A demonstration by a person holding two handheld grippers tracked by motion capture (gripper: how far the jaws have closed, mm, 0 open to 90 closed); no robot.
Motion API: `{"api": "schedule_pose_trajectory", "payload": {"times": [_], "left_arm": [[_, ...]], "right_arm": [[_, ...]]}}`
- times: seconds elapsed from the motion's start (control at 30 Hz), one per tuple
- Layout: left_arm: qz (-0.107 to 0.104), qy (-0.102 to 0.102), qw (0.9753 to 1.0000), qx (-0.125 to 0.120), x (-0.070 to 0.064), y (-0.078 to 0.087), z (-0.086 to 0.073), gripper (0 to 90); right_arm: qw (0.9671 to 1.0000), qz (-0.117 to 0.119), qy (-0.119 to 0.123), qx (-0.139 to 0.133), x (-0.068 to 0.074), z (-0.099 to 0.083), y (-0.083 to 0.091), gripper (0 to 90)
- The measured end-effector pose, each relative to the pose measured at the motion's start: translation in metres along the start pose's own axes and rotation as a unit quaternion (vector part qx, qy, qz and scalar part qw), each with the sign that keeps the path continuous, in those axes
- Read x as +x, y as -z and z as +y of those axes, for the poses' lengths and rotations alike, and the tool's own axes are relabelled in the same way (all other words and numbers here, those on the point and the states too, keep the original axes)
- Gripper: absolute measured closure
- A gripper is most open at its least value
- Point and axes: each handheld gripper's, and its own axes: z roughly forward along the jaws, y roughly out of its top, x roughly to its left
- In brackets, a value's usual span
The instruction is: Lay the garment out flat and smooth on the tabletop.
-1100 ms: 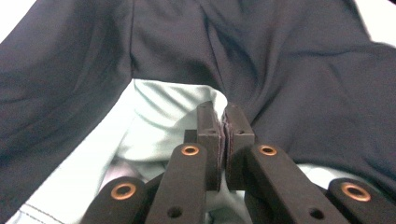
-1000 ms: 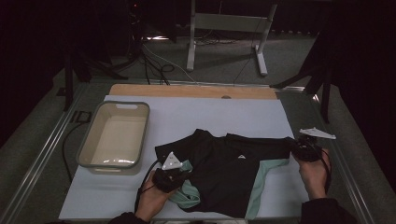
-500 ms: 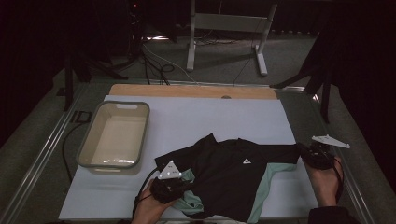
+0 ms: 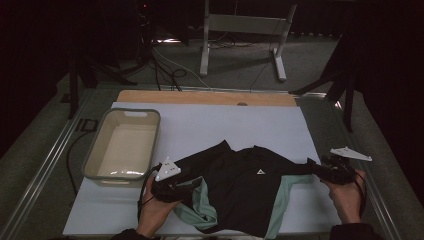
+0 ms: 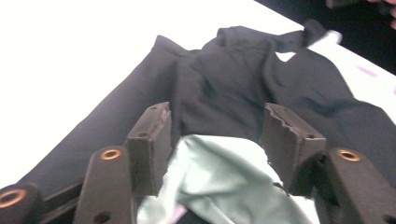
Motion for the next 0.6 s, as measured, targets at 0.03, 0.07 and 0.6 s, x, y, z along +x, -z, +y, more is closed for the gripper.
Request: {"api": "schedule_pose_trajectory", "payload": {"times": [0.03, 0.07, 0.6], "left_arm": [[0.004, 0.001, 1.0, 0.0, 0.002, -0.001, 0.001, 41.4], [0.01, 0.003, 0.9999, -0.002, 0.004, -0.002, 0.002, 41.0], [0.052, 0.01, 0.9984, -0.02, 0.021, -0.033, 0.014, 37.6]], "right_arm": [[1.0, 0.002, 0.001, 0.002, 0.001, -0.002, 0.001, 39.4], [1.0, 0.003, -0.001, 0.003, 0.001, -0.004, 0.001, 39.0], [0.9992, 0.024, -0.024, 0.021, -0.003, -0.034, 0.001, 34.4]]}}
